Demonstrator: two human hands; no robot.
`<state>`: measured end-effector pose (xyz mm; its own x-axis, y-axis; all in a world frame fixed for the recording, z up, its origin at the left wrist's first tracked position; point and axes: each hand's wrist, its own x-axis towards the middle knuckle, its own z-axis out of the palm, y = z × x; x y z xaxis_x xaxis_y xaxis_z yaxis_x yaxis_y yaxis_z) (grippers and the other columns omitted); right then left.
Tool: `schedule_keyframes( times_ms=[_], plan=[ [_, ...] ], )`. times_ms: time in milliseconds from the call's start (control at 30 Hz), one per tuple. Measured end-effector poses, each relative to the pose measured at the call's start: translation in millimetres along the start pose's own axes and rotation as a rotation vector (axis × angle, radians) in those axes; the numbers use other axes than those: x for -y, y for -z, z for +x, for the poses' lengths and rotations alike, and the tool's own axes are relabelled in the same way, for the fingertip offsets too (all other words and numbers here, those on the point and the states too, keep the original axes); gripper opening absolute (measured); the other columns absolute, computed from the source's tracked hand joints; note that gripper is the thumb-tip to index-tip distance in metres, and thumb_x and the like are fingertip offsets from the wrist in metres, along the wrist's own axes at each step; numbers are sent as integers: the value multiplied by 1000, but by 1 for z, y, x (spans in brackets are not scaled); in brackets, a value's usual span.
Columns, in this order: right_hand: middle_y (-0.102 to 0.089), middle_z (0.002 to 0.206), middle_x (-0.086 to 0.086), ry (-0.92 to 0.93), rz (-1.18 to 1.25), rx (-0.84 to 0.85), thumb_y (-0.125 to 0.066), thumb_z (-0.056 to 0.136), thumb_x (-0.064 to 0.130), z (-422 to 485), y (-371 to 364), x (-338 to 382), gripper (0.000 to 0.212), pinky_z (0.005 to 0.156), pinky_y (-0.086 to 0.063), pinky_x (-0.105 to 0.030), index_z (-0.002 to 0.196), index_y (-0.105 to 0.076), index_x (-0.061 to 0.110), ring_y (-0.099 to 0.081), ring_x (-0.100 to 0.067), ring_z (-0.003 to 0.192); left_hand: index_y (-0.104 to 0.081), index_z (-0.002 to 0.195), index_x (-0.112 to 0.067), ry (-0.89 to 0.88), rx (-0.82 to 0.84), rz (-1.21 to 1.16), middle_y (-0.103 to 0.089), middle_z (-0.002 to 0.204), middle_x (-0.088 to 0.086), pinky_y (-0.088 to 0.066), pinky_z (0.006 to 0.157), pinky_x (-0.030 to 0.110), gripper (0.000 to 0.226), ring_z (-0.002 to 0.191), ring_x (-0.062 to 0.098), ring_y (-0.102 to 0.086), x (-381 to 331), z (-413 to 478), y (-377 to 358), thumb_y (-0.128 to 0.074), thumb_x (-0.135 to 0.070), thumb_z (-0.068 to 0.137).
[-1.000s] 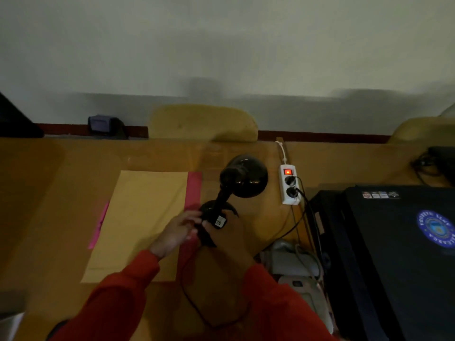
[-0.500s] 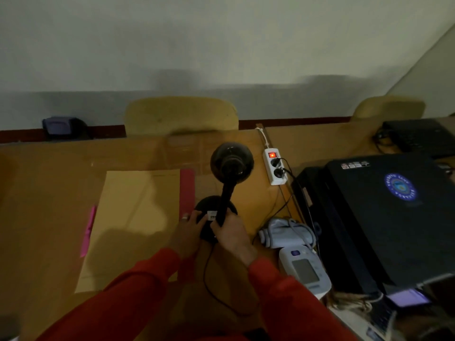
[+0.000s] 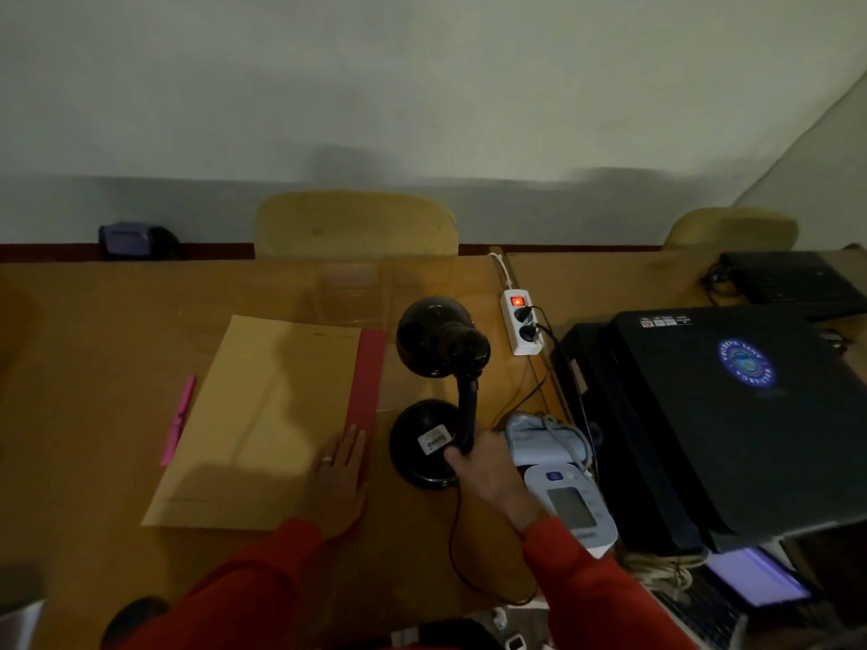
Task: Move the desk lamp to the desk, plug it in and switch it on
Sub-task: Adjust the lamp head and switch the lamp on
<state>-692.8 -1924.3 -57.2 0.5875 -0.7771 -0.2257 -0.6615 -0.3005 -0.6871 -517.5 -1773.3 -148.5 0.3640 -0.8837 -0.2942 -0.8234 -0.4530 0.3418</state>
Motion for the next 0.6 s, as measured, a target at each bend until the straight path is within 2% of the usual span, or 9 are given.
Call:
schedule_keyframes(
  times_ms=[167,233,300,333,367,400,433,500,600],
  plan=[
    [-60,84,-6,-39,2,-42,-61,83,15,-4,-2,-1,39,53,-39,-2,118,-52,2,-55,-15,74,1,149,-16,-28,-2,35,7,160,8,-13,121,42,66,148,29,-1,3,-5,4,-38,-34,98],
    [-60,104,-13,-97,-41,-38,-62,83,18,-9,-3,1,42,70,-44,-15,121,-49,1,-58,-22,92,-11,149,-14,-51,-54,-7,-3,160,11,-18,119,43,62,147,31,-10,2,-6,12,-42,-28,97],
    [-59,103,-10,-174,-211,53,-58,86,23,-19,-5,2,28,76,-45,-25,107,-56,5,-56,-23,99,-18,148,-13,-65,-105,-33,-12,159,13,-21,119,43,58,146,32,-15,4,-8,23,-43,-24,97],
    [-60,91,-6,-185,-335,137,-54,88,26,-25,-7,3,18,70,-45,-25,91,-58,9,-57,-21,90,-20,147,-12,-58,-115,-44,-14,159,13,-20,119,43,56,146,32,-16,7,-10,27,-43,-21,96],
    [-58,81,-4,-193,-421,198,-51,90,28,-30,-14,3,20,62,-44,-24,79,-56,12,-56,-18,79,-22,147,-11,-39,-132,-49,-16,158,14,-18,119,43,55,146,32,-16,14,-13,31,-43,-16,96],
    [-58,83,-7,-192,-464,261,-48,91,28,-33,-23,7,21,62,-44,-27,80,-55,11,-56,-18,76,-23,146,-10,-14,-135,-38,-16,158,15,-16,120,43,55,146,32,-14,22,-17,34,-42,-12,95],
    [-60,97,-12,-159,-497,312,-44,94,26,-36,-35,13,22,70,-45,-30,96,-56,7,-57,-21,84,-24,146,-11,14,-129,-21,-14,158,15,-13,120,44,55,147,32,-12,31,-23,38,-41,-9,94],
    [-50,128,-15,-4,-531,387,-40,98,22,-36,-64,23,35,91,-43,-37,129,-42,6,-51,-27,112,-32,144,-14,70,-159,15,-19,157,18,-18,118,51,53,145,38,-16,48,-38,42,-35,-13,91],
    [-25,150,-16,127,-383,457,-52,91,36,-39,-100,38,66,110,-29,-45,144,-21,12,-25,-35,138,-56,127,-7,130,-135,-11,-44,140,30,-38,99,66,53,126,55,-42,63,-59,42,-36,-24,81]
  ],
)
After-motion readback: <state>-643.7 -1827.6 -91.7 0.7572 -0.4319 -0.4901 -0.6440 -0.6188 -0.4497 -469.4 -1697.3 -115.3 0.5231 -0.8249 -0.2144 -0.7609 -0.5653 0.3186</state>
